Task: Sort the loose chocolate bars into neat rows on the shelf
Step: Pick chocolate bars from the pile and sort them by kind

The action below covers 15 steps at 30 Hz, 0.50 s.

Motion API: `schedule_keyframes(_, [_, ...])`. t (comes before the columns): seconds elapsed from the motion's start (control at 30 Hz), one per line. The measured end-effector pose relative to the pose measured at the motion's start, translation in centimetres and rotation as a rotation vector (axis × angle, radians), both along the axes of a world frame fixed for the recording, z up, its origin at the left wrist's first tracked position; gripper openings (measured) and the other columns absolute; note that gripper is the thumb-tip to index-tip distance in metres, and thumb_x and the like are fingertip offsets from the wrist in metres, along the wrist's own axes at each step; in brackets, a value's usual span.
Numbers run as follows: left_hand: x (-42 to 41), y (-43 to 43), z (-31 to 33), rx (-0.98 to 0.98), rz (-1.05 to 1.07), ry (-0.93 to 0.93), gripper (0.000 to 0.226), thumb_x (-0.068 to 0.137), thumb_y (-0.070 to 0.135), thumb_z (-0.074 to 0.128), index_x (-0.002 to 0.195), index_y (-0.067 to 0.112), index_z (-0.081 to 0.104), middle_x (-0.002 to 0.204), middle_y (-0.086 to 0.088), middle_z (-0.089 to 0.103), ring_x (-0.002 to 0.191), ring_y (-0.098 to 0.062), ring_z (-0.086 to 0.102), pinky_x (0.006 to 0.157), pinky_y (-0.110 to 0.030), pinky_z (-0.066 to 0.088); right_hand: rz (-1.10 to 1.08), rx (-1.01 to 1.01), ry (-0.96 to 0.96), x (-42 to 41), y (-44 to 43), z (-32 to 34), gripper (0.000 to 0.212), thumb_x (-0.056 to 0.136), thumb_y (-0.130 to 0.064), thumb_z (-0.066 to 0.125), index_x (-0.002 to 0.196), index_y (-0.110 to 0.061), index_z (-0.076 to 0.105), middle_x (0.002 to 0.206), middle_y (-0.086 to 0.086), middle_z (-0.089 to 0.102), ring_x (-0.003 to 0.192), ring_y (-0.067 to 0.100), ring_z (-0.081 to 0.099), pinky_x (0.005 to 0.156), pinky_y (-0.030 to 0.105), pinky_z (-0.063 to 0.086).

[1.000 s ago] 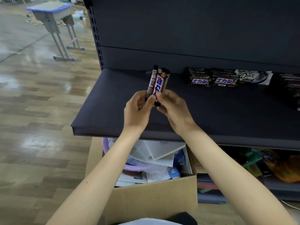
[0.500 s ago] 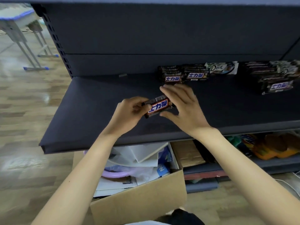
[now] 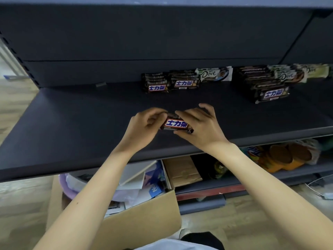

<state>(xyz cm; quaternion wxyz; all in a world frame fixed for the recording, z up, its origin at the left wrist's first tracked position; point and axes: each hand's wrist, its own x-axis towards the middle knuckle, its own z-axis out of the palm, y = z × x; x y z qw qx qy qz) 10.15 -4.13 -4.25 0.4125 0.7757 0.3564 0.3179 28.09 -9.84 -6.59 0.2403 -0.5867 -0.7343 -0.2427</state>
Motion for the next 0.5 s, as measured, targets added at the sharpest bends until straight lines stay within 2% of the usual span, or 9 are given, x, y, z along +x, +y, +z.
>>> schedule_keyframes(0.1, [1.1, -0.3, -0.5, -0.009, 0.073, -0.031, 0.014, 0.093, 0.025, 0.050, 0.103, 0.027, 0.061, 0.092, 0.014, 0.066, 0.079, 0.001, 0.064, 0.072, -0.011, 0.050, -0.024, -0.070, 0.053, 1.9, 0.0, 0.2, 0.051, 0.072, -0.047, 0.057, 0.103, -0.008, 0.070, 0.089, 0.005, 0.072, 0.076, 0.021, 0.070, 0.093, 0.032, 0.029])
schedule_keyframes(0.23, [1.6, 0.2, -1.5, 0.124, 0.206, 0.084, 0.017, 0.091, 0.014, 0.054, 0.103, 0.020, 0.064, 0.091, 0.018, 0.062, 0.081, 0.004, 0.059, 0.070, 0.000, 0.041, -0.054, -0.124, 0.100, 4.1, 1.2, 0.2, 0.051, 0.063, -0.043, 0.069, 0.100, -0.009, 0.071, 0.088, 0.004, 0.073, 0.077, 0.020, 0.070, 0.090, 0.030, 0.030])
schedule_keyframes(0.3, [1.4, 0.6, -2.1, 0.208, 0.254, 0.154, 0.020, 0.090, 0.010, 0.054, 0.105, 0.016, 0.065, 0.097, 0.010, 0.063, 0.087, -0.002, 0.058, 0.075, -0.005, 0.041, -0.053, -0.157, 0.118, 4.6, 2.4, 0.1, 0.051, 0.060, -0.041, 0.072, 0.099, -0.008, 0.071, 0.087, 0.005, 0.072, 0.077, 0.022, 0.069, 0.089, 0.033, 0.037])
schedule_keyframes(0.37, [1.1, 0.8, -2.6, 0.259, 0.309, 0.204, 0.021, 0.089, 0.009, 0.054, 0.106, 0.014, 0.065, 0.102, 0.004, 0.064, 0.092, -0.010, 0.059, 0.081, -0.019, 0.045, -0.037, -0.220, 0.146, 4.8, 3.7, 0.3, 0.051, 0.063, -0.034, 0.077, 0.105, -0.006, 0.068, 0.094, 0.010, 0.071, 0.086, 0.028, 0.068, 0.090, 0.042, 0.043])
schedule_keyframes(0.4, [1.0, 0.9, -2.8, 0.269, 0.338, 0.213, 0.021, 0.089, 0.010, 0.054, 0.107, 0.013, 0.065, 0.103, 0.002, 0.065, 0.092, -0.013, 0.060, 0.082, -0.023, 0.047, -0.038, -0.250, 0.158, 4.7, 4.5, 0.5, 0.052, 0.068, -0.031, 0.077, 0.112, -0.006, 0.066, 0.103, 0.012, 0.069, 0.096, 0.030, 0.065, 0.094, 0.044, 0.040])
schedule_keyframes(0.5, [0.9, 1.2, -3.1, 0.285, 0.411, 0.203, 0.023, 0.090, 0.013, 0.054, 0.112, 0.012, 0.060, 0.099, 0.002, 0.064, 0.091, -0.017, 0.061, 0.080, -0.028, 0.047, -0.029, -0.356, 0.143, 4.5, 7.2, 1.1, 0.056, 0.081, -0.032, 0.068, 0.131, -0.010, 0.052, 0.128, 0.008, 0.057, 0.122, 0.026, 0.050, 0.108, 0.038, 0.024])
